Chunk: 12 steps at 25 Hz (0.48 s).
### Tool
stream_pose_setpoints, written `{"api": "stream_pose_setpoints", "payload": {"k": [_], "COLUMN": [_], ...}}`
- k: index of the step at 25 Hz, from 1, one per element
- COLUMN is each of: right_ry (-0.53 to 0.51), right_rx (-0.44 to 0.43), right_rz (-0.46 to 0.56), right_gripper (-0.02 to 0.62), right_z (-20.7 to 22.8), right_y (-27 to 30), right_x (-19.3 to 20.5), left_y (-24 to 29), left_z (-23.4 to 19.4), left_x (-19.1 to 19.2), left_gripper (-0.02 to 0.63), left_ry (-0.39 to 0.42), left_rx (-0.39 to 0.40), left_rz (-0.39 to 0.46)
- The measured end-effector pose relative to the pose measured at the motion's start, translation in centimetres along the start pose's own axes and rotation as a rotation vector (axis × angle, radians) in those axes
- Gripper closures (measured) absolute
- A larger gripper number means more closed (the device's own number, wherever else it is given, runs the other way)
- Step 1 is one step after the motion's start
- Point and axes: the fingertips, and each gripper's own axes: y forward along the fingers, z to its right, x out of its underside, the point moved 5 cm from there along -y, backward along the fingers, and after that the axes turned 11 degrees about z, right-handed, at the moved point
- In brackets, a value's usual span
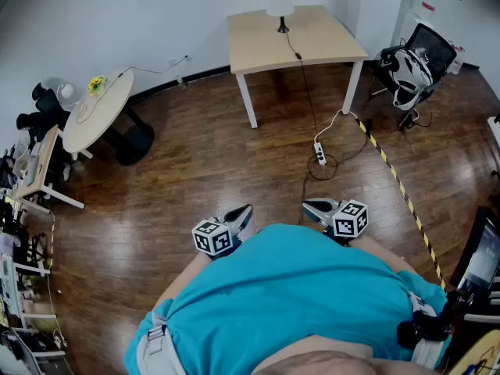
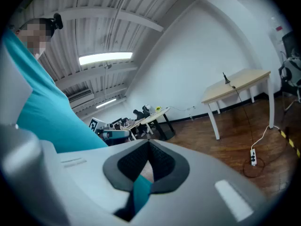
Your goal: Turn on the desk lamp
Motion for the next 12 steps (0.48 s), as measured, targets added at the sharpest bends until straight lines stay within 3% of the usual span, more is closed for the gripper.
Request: {"api": "stream_pose_setpoints", "payload": {"k": [7, 12], "right_ry": [0.034, 0.072], "right_rx": [-0.02, -0.021], "right_rz": [-0.002, -0.013], "right_gripper": [0.594, 0.594], "right_z": [3.4, 6.6], "right_y": [-3.6, -4.4], "right_x": [0.1, 0.9], "left_y": [4.2, 6.4], "left_z": [2.4, 1.8], "left_x": [2.5, 4.2], "left_gripper": [0.577, 0.577], "left_ry": [-0.007, -0.029], "left_rx": [0.006, -0.002], "left_rz": [-0.032, -0.057]}}
